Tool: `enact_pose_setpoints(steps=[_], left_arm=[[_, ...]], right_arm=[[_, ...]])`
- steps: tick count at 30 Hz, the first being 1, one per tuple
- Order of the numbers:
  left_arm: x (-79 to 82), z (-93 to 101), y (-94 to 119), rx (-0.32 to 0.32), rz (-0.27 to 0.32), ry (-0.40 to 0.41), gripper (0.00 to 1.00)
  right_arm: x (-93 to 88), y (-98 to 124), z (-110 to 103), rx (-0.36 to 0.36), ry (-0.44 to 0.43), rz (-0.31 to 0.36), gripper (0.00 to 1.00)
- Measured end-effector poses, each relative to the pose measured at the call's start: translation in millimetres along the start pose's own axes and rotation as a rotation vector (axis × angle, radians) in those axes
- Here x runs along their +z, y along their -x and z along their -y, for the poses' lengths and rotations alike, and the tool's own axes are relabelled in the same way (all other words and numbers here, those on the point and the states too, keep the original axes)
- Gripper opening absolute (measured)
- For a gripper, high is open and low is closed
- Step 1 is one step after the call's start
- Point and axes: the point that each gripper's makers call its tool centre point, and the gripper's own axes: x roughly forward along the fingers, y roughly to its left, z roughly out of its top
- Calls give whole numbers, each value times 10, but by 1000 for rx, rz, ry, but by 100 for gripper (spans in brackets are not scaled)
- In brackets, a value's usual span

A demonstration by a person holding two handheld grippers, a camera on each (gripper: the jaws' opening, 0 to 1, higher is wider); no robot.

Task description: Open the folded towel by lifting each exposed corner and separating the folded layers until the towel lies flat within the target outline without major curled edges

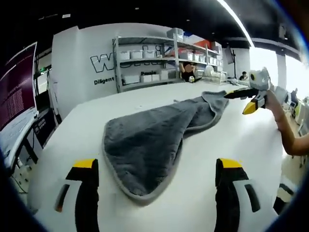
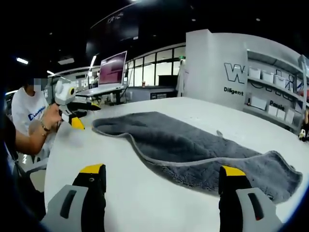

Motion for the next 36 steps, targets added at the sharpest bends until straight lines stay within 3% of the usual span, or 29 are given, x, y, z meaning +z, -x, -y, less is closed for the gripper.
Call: enact_pose_setpoints(steps=[3, 13, 25, 29, 32, 36], left_arm=[[95, 9, -47, -6, 54, -20, 100], [208, 70, -241, -65, 123, -40, 99], [271, 141, -234, -87, 165, -87, 99], [230, 141, -231, -89, 151, -101, 99], [212, 116, -224, -80, 147, -95, 99], [227, 151, -208, -104, 158, -85, 99]], right_arm=[[-13, -3, 50, -8, -6, -5, 99], [-38, -12, 190, -22, -23, -16, 99], [66, 47, 435, -38, -73, 65, 93], [114, 118, 714, -98, -92, 58, 89], [235, 208, 943, -175, -88, 86, 83], [335, 285, 1318, -278, -79, 61, 78]])
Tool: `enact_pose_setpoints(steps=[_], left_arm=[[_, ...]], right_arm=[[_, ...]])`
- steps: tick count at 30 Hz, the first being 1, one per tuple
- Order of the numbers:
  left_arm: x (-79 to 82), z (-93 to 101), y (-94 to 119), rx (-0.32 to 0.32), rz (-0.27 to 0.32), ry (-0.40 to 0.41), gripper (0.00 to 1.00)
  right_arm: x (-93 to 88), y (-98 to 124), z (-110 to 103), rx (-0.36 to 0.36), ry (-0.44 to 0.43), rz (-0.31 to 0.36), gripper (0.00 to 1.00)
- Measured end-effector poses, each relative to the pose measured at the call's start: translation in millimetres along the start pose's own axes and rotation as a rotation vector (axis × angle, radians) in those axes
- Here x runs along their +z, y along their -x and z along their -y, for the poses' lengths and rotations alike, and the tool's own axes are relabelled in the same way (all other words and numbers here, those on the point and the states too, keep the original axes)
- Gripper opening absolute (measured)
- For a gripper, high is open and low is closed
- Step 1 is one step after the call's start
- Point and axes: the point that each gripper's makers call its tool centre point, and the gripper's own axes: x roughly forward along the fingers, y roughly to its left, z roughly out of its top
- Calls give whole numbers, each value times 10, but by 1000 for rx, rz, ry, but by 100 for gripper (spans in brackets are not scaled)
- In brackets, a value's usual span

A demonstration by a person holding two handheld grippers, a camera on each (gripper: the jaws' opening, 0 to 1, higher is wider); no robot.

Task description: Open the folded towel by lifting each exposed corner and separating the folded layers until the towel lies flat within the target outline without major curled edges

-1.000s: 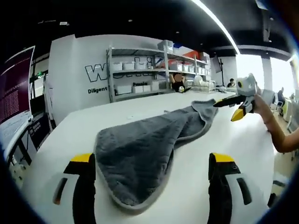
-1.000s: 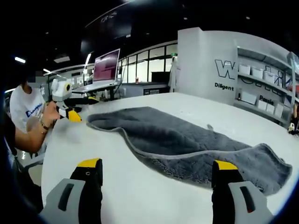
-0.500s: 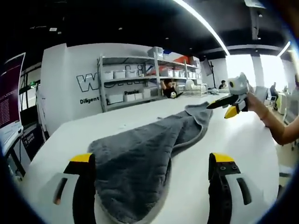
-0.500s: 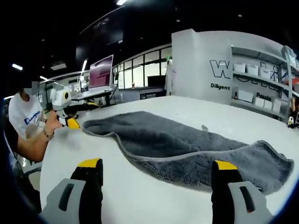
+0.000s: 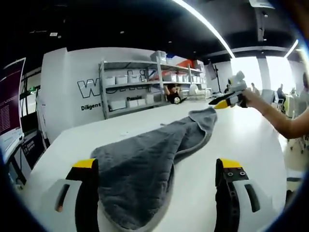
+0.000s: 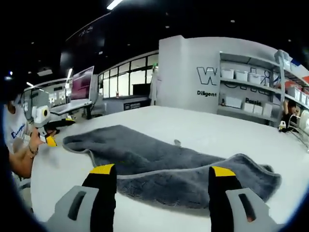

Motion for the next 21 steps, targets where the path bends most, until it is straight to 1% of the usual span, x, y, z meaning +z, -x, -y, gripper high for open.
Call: enact_pose_setpoints(steps=[2, 4, 5, 7, 8, 9, 11, 13, 15, 17, 18, 19, 21], left_arm=[[15, -1, 7, 1, 8, 1, 99], [20, -22, 12, 10, 8, -5, 99], [17, -24, 14, 10, 7, -7, 99], [18, -17, 13, 5, 8, -2, 99], [22, -14, 13, 3, 10, 1, 99], [24, -15, 14, 4, 11, 1, 99], [31, -23, 15, 6, 15, -1, 99], [23, -44, 17, 9, 16, 7, 99], [10, -58, 19, 12, 12, 11, 99], [-13, -82, 29, 27, 2, 3, 99], [-18, -92, 30, 33, -1, -2, 99], [-20, -99, 31, 37, -2, -4, 99], [-11, -104, 31, 37, 0, -1, 99]], right_arm=[[33, -45, 191, -54, 5, -17, 75], [74, -122, 394, -95, 31, -23, 71], [66, -143, 504, -126, 36, -38, 68], [44, -218, 654, -145, 24, -66, 68], [21, -249, 745, -162, 16, -86, 67], [15, -278, 830, -187, 8, -93, 66], [-11, -337, 943, -205, 27, -113, 63], [-63, -400, 1140, -248, 38, -150, 58], [-122, -463, 1287, -268, 39, -184, 58], [-159, -580, 1374, -235, 76, -200, 65], [-219, -594, 1468, -263, 76, -233, 64], [-272, -593, 1506, -273, 69, -264, 61], [-314, -673, 1576, -269, 66, -267, 56]])
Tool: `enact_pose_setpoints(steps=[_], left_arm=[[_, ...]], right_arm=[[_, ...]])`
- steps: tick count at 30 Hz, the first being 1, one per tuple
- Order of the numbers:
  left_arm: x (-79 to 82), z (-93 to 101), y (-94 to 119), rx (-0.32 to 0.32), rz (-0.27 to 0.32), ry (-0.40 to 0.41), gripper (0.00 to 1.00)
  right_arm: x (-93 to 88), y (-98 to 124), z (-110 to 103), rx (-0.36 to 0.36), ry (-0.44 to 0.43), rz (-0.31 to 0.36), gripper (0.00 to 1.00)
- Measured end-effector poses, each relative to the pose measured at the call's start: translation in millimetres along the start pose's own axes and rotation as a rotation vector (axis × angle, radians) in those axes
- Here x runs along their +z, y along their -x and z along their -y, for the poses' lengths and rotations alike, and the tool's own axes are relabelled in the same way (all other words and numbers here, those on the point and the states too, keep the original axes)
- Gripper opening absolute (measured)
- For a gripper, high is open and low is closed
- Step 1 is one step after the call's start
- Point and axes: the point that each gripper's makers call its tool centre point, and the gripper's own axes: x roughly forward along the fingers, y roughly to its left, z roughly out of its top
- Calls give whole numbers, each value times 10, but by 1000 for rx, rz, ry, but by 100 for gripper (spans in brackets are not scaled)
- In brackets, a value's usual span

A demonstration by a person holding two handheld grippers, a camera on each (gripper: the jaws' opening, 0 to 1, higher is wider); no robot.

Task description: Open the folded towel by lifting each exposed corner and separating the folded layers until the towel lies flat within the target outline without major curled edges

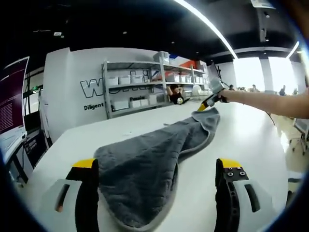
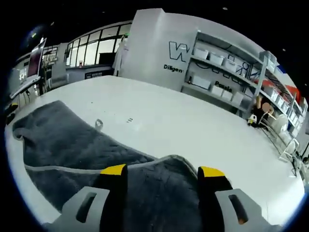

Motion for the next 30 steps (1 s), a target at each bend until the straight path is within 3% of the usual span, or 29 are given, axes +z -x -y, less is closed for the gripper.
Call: enact_pose_setpoints(steps=[5, 12, 22, 25, 27, 28, 30], left_arm=[[12, -11, 22, 3, 9, 6, 99], [-29, 8, 18, -10, -3, 9, 99], [-73, 47, -17, -36, -21, 20, 99], [-111, 83, -20, -49, -37, 16, 99], [-88, 89, -16, -53, -28, 15, 99], [-78, 87, -12, -52, -23, 17, 99], [-69, 63, 0, -47, -16, 25, 99]], right_arm=[[-192, -168, 111, -3, -94, -53, 51], [-259, -318, 324, -22, -182, -42, 45], [-418, -453, 196, 4, -231, -50, 40], [-418, -407, 168, -4, -216, -52, 31], [-397, -384, 154, -9, -169, -34, 10], [-408, -381, 148, -17, -169, -35, 5], [-417, -364, 97, -21, -152, -25, 3]])
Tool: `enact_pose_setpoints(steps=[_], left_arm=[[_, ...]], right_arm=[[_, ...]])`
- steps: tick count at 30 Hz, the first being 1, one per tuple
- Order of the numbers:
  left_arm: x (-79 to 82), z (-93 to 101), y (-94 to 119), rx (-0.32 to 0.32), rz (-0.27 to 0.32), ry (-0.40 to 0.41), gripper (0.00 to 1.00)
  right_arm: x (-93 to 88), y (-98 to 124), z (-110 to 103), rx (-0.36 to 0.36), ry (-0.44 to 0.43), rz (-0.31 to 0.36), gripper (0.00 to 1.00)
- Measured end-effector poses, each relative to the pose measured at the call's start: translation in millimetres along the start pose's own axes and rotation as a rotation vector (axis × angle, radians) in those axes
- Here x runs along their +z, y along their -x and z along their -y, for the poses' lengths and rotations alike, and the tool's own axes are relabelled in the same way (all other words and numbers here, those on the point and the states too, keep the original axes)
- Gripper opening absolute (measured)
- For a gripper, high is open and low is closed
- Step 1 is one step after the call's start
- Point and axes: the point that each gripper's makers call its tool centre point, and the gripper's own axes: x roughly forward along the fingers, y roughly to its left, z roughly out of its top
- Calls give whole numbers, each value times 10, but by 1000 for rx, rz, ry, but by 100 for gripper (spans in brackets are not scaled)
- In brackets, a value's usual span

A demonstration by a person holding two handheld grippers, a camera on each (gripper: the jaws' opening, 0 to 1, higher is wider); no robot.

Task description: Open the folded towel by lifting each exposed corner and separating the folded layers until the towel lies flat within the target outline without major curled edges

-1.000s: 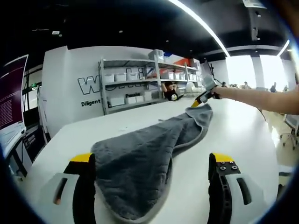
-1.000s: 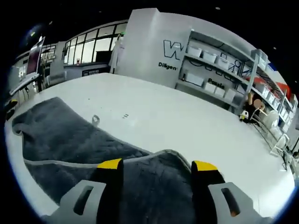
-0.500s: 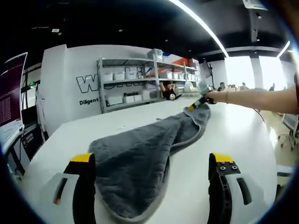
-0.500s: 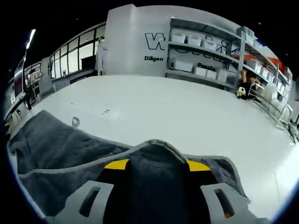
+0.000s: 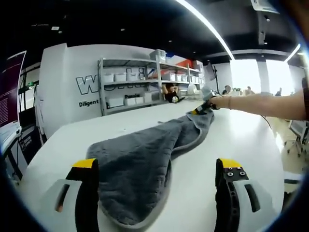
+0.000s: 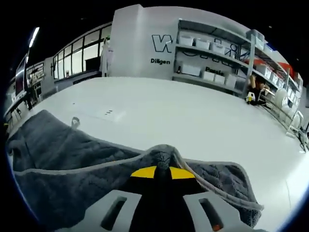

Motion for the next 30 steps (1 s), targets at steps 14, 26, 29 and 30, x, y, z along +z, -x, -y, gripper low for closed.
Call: enact_pose_setpoints(steps=[14, 26, 29, 30], left_arm=[[14, -9, 14, -3, 14, 16, 99], [6, -13, 14, 1, 19, 30, 99], [-7, -20, 5, 3, 14, 33, 99], [-15, -18, -1, 2, 10, 32, 99]], right_arm=[[299, 262, 19, 5, 32, 170, 1], [384, 916, -56, 43, 86, 330, 1], [331, 1108, -175, 71, 128, 343, 1], [311, 1161, -190, 76, 126, 345, 1]])
